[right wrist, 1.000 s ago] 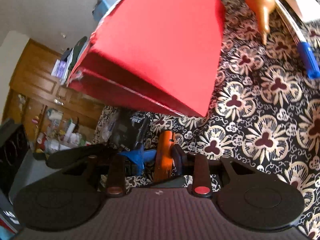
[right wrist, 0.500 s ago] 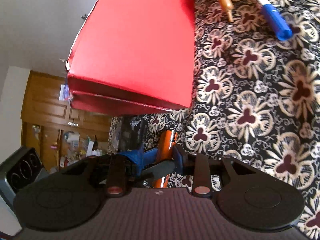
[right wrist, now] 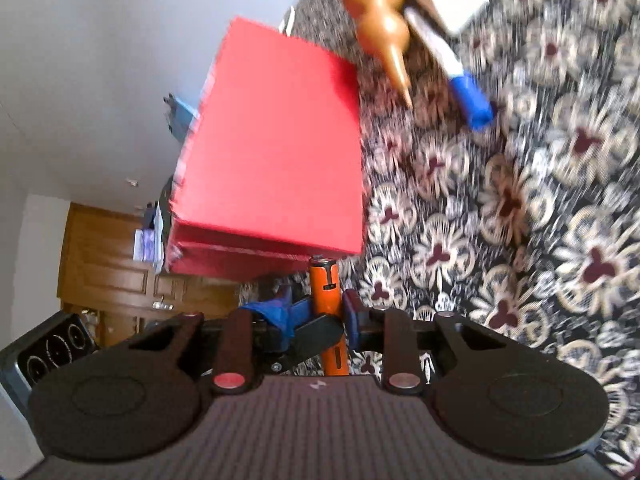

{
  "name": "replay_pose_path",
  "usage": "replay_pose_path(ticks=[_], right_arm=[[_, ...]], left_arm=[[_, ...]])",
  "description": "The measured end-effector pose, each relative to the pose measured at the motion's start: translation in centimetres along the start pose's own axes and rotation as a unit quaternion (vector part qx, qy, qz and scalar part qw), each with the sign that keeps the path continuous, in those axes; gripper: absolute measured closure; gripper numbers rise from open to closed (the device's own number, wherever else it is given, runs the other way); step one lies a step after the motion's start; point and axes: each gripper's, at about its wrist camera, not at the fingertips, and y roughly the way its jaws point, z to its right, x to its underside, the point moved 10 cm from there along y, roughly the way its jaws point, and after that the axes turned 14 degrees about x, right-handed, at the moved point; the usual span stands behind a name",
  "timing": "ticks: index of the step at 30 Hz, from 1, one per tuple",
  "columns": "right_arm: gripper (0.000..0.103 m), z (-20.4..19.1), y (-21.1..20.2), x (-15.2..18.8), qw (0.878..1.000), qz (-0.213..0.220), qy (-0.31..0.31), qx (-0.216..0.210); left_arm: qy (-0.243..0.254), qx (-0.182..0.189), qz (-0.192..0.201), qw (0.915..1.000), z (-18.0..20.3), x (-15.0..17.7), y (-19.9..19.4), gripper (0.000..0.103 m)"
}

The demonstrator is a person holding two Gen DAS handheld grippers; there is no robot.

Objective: Organize rigid objects
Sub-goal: 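Carry the orange cylinder into the red box and open the right gripper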

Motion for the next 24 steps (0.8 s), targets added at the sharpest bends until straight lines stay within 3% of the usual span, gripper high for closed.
replay_pose_path(ticks=[5, 10, 17, 24], right_arm=[[0.096, -3.2, -3.8, -2.9, 0.998, 0.05, -0.038, -0.01], [0.096, -9.0, -4.8, -6.6, 0.991, 0.088, -0.094, -0.019], [0.096, -17.7, 1.3, -9.7, 0.984, 0.094, -0.154, 0.004], [0.098, -19.3, 11.0, -10.2, 0.987, 0.025, -0.14, 0.072]], left_arm=[[0.046, 0.013, 0.041, 0.998, 2.2, -3.7, -2.4, 0.087], [0.084, -0.001, 0.094, 0.9921, 2.1, -8.9, -6.1, 0.087], [0.09, -0.028, 0.126, 0.9876, -3.9, -13.9, -10.4, 0.087], [0.045, -0.032, 0.067, 0.9962, -13.9, -14.0, -9.2, 0.087]])
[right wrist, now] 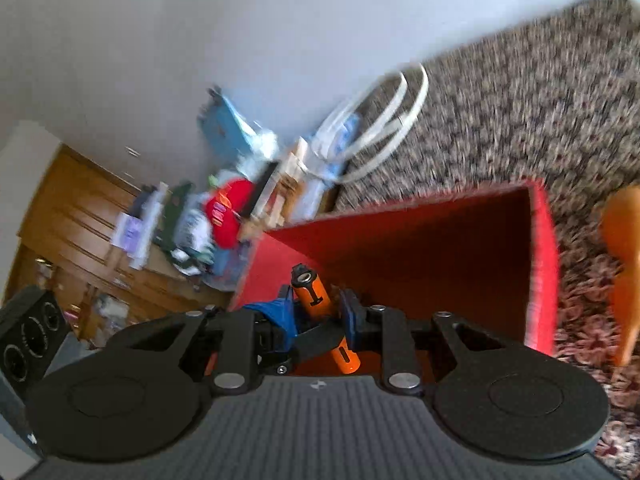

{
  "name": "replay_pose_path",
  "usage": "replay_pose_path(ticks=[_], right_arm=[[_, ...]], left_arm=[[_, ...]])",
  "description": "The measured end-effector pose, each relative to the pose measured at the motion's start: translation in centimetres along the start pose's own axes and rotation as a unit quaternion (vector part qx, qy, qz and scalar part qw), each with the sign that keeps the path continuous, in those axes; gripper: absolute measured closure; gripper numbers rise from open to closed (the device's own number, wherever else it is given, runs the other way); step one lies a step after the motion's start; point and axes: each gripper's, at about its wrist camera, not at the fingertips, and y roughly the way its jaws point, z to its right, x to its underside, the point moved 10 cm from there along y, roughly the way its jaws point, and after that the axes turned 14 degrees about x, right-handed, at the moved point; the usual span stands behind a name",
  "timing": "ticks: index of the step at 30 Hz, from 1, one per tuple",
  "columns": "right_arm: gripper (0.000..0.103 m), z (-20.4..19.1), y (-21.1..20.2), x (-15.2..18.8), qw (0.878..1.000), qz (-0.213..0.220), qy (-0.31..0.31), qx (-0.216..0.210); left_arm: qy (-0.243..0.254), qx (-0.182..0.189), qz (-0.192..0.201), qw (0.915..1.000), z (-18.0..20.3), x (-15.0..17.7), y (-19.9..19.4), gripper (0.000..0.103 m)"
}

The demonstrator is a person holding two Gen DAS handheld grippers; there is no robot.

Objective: Organize rigid objects
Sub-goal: 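Carry the orange cylinder into the red box and open the right gripper, then raise the open right gripper out of the red box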

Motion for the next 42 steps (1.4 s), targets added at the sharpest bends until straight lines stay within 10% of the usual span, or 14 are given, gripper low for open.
replay_pose_path(ticks=[13, 24, 36, 42], right_arm=[[0.103, -0.1, 10.8, 1.1, 0.986, -0.099, -0.001, 0.136], [0.101, 0.0, 11.7, 0.9, 0.984, -0.105, 0.021, 0.144], [0.101, 1.9, 10.7, 1.6, 0.965, -0.12, -0.048, 0.23], [0.1, 0.0, 13.4, 1.7, 0.972, -0.139, -0.02, 0.187]], left_arm=[[-0.029, -0.073, -0.136, 0.9876, -9.2, 4.1, 3.2, 0.075], [0.028, -0.107, -0.054, 0.9924, -12.0, 3.5, -0.7, 0.052], [-0.019, -0.025, 0.027, 0.9992, -11.9, 2.7, -2.6, 0.047], [-0.023, -0.008, 0.041, 0.9989, -11.7, 2.6, -3.0, 0.051]])
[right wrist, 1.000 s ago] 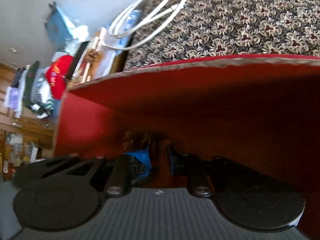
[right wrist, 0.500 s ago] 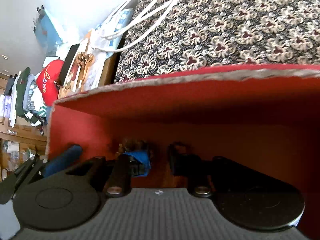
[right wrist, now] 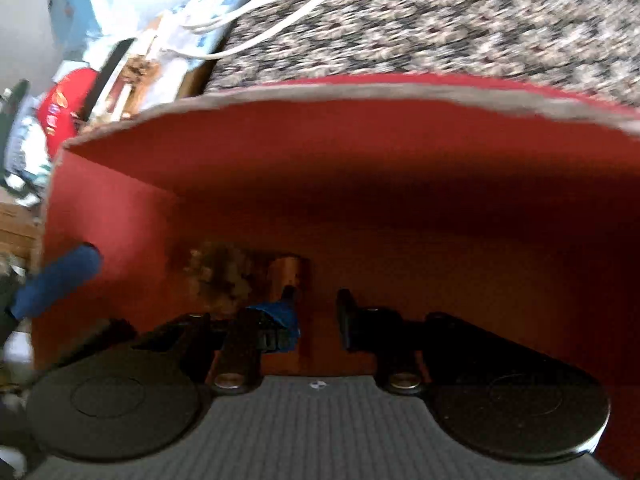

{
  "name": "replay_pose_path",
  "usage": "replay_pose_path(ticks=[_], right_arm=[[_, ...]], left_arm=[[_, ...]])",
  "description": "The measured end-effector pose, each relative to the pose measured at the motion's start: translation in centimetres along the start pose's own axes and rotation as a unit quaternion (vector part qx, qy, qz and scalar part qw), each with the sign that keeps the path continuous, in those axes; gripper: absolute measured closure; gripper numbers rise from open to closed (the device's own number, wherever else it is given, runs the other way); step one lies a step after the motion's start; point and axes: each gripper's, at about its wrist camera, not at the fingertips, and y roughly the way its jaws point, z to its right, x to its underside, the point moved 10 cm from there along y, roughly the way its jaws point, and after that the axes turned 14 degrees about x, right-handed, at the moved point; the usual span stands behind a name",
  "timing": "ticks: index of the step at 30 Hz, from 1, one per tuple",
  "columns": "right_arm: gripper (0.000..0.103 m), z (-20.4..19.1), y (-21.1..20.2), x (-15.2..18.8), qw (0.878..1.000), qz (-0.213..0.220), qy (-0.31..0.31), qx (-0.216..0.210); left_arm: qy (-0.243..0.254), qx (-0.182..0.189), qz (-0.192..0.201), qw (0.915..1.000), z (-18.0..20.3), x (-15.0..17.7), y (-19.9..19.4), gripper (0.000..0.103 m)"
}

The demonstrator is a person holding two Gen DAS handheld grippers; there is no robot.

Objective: Organize rigid objects
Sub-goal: 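Raise the open right gripper out of the red box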

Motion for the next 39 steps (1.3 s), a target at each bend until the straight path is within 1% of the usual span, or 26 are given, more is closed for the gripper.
replay_pose_path(ticks=[1, 2, 4, 5, 6, 8, 11, 15, 19, 22, 24, 28, 30, 35, 39], right_arm=[[0.1, -0.2, 0.2, -0.2, 1.0, -0.001, 0.012, -0.01], [0.1, -0.2, 0.3, -0.3, 0.999, -0.003, 0.025, -0.019], [0.1, 0.1, 0.4, -0.5, 0.998, -0.009, 0.055, -0.038], [0.1, 0.4, 0.3, -0.6, 0.997, -0.005, 0.065, -0.039], [0.1, 0.6, 0.0, -0.5, 0.997, 0.0, 0.068, -0.034], [0.095, 1.1, -0.7, -0.5, 0.998, 0.017, 0.061, -0.016], [0.095, 2.0, -2.5, -0.4, 0.997, 0.049, 0.052, 0.003], [0.094, 3.7, -5.4, 0.9, 0.995, 0.09, 0.045, 0.027], [0.094, 4.3, -7.2, 2.0, 0.992, 0.113, 0.043, 0.018], [0.094, 4.0, -7.8, 2.5, 0.99, 0.132, 0.04, 0.016], [0.094, 3.9, -8.3, 2.9, 0.989, 0.141, 0.035, 0.015], [0.094, 3.4, -9.1, 3.9, 0.988, 0.154, 0.022, 0.009], [0.094, 3.5, -9.7, 4.7, 0.987, 0.158, 0.018, 0.002], [0.094, 3.8, -10.9, 6.6, 0.986, 0.167, 0.018, -0.019], [0.094, 3.6, -11.9, 7.7, 0.982, 0.189, 0.006, -0.026]], left_arm=[[-0.001, -0.007, 0.006, 1.0, -0.2, -0.1, -0.2, 0.054], [-0.003, -0.014, 0.011, 0.9998, -0.3, -0.1, -0.3, 0.054], [-0.012, -0.011, 0.016, 0.9997, -0.5, -0.1, -0.4, 0.054], [-0.013, -0.01, 0.017, 0.9997, -0.6, -0.1, -0.4, 0.053], [-0.014, -0.008, 0.014, 0.9998, -0.7, -0.1, -0.3, 0.052], [-0.011, -0.008, 0.013, 0.9998, -0.5, -0.2, -0.2, 0.052], [0.0, -0.018, 0.008, 0.9998, -0.4, -0.2, 0.1, 0.05], [0.004, -0.039, -0.013, 0.9992, -0.3, -0.1, 0.6, 0.048], [0.016, -0.085, -0.034, 0.9957, 0.3, 0.2, 0.9, 0.048], [0.007, -0.111, -0.04, 0.993, 0.9, 0.5, 0.6, 0.047], [0.001, -0.123, -0.039, 0.9917, 1.5, 0.5, 0.0, 0.046], [-0.003, -0.165, -0.033, 0.9858, 2.9, 0.3, -1.7, 0.043], [-0.006, -0.179, -0.028, 0.9835, 3.7, 0.2, -2.6, 0.041], [-0.019, -0.227, -0.018, 0.9734, 5.5, 0.7, -4.7, 0.04], [-0.035, -0.263, -0.012, 0.9641, 6.6, 1.2, -6.3, 0.038]])
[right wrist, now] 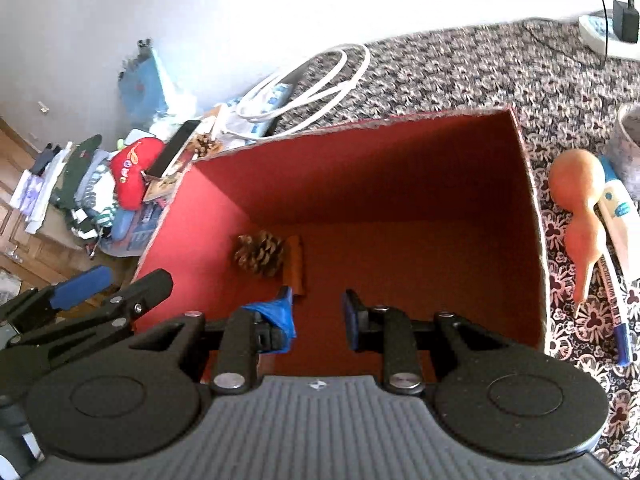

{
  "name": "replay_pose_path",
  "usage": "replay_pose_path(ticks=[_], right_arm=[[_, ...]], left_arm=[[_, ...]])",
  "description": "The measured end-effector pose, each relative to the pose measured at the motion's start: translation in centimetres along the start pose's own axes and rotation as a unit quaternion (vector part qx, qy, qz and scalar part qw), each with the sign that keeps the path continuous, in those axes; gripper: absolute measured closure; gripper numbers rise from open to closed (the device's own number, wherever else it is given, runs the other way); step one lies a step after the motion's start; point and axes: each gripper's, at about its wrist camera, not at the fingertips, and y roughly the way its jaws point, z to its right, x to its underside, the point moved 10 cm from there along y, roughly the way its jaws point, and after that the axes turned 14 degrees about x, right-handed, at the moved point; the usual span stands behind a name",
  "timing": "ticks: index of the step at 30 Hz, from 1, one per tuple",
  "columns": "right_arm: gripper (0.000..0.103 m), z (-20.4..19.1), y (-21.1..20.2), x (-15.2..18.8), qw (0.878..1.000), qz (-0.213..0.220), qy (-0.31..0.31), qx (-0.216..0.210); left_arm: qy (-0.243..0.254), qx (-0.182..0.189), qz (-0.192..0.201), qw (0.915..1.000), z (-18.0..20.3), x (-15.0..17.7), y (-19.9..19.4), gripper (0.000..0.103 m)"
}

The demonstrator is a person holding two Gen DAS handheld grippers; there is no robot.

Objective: Organize rigid objects
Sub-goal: 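Raise the open right gripper out of the red box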

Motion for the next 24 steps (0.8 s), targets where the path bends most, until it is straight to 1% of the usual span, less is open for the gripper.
replay_pose_path(ticks=[4, 10, 16, 20, 24], right_arm=[[0.094, -0.7, -1.5, 0.5, 0.999, 0.018, 0.003, -0.027], [0.093, -1.6, -4.3, 1.4, 0.995, 0.055, 0.018, -0.08], [0.093, -2.6, -5.6, 2.9, 0.993, 0.057, 0.011, -0.108], [0.093, -2.5, -5.9, 4.2, 0.991, 0.051, 0.014, -0.126], [0.093, -2.6, -5.8, 5.6, 0.989, 0.043, 0.011, -0.138]], left_arm=[[-0.009, -0.027, 0.006, 0.9996, 0.1, 0.8, -1.9, 0.037], [-0.029, -0.042, 0.01, 0.9987, 0.5, 2.2, -4.6, 0.036], [-0.031, -0.055, 0.013, 0.9979, 0.9, 3.9, -6.3, 0.036], [-0.05, -0.049, 0.01, 0.9975, 0.9, 5.1, -6.6, 0.036], [-0.054, -0.063, 0.006, 0.9965, 0.8, 6.5, -6.5, 0.036]])
